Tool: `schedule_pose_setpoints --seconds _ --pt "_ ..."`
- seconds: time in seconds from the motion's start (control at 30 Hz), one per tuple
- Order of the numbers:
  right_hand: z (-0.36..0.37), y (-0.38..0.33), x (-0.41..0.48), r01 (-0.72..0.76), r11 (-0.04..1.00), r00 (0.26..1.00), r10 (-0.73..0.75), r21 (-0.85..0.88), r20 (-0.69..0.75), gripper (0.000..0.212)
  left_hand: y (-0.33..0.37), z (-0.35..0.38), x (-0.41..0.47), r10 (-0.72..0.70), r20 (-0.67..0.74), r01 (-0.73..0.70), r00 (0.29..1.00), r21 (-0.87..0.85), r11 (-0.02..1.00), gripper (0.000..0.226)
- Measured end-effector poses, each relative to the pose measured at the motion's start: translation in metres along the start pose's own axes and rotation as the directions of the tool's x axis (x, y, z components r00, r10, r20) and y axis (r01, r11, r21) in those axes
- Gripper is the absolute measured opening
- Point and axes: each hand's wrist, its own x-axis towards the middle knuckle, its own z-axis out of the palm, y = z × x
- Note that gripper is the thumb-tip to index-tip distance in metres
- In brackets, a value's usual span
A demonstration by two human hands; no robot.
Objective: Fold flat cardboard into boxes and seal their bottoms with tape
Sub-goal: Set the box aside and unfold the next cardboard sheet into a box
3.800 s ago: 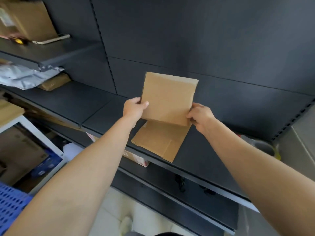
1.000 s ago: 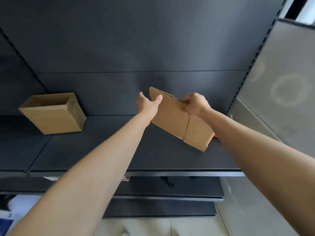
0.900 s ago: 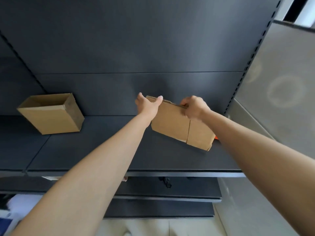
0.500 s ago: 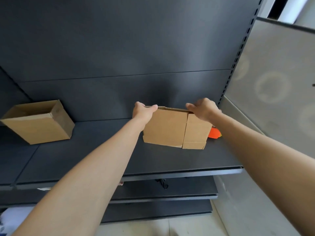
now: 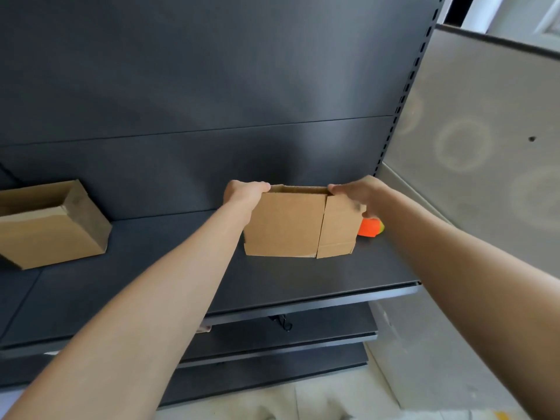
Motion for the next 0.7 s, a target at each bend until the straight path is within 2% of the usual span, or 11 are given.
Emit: schedule_pose_setpoints --seconds 0.07,0.2,0.3,0.47,0.6,0.7 --pt "-0.001 -0.003 -0.004 -0.003 1.000 0.998 0.004 -0.019 0.057 0.050 0.001 -0.005 -0.002 -0.001 -0.010 0.001 1.000 -0.001 1.000 0.035" --pt "-0.004 -0.008 -0.004 -0.011 0.995 0.979 0.030 -0.095 0.203 0.042 -0.002 -0.011 -0.012 -0.029 -0.033 0.029 0.999 0.013 0.999 0.052" --pt "-0.008 -0.007 -0.001 0.004 0.995 0.967 0.021 -0.099 0.253 0.037 -0.006 -0.011 -0.022 -0.051 -0.076 0.052 0.996 0.003 0.999 0.056" --pt "-0.015 -0.005 -0.001 0.076 0.987 0.948 -0.029 -0.140 0.316 0.062 -0.011 -0.010 -0.040 -0.078 -0.156 0.077 0.985 -0.011 0.997 0.051" --pt "-0.017 -0.006 -0.005 0.150 0.965 0.919 -0.056 -0.216 0.389 0.055 -0.013 -0.011 -0.053 -0.095 -0.203 0.098 0.975 0.004 0.995 0.057" --pt "-0.015 -0.008 -0.004 0.162 0.959 0.906 -0.050 -0.234 0.421 0.049 -0.010 -0.013 -0.060 -0.110 -0.237 0.119 0.965 0.024 0.993 0.052"
